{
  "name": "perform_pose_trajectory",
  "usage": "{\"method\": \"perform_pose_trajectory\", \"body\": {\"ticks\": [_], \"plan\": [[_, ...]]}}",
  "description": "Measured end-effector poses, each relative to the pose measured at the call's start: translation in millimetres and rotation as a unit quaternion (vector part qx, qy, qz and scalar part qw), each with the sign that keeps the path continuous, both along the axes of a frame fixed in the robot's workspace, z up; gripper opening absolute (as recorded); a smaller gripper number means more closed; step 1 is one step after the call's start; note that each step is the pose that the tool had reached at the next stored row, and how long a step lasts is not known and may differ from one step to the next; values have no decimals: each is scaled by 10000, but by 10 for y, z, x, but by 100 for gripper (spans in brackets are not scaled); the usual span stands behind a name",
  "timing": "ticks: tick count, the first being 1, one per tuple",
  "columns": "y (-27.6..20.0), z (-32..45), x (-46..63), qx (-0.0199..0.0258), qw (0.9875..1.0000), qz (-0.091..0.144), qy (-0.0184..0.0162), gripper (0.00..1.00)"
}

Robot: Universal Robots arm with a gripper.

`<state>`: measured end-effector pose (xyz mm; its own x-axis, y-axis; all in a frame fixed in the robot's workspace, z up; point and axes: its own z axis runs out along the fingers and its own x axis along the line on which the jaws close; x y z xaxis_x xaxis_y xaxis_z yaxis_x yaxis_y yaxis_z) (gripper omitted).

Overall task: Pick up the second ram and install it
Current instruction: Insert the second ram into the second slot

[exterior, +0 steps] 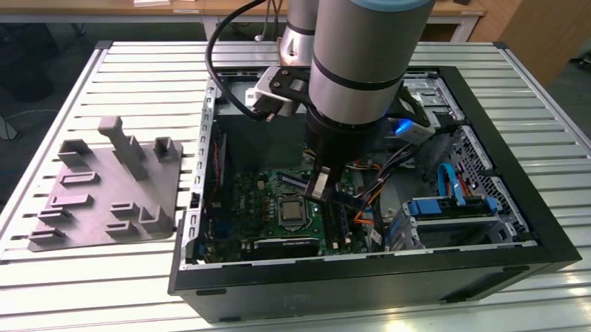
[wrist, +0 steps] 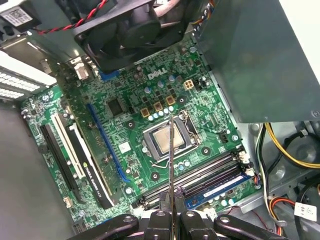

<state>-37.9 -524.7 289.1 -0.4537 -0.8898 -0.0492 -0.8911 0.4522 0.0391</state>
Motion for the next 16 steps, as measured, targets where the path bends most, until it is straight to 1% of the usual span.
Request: {"method": "perform_pose_trajectory", "body": {"ticks": [7, 16], "plan": [[0, -2, 0, 0, 9998, -192, 0, 14], [0, -4, 0, 0, 9991, -424, 0, 14]]}}
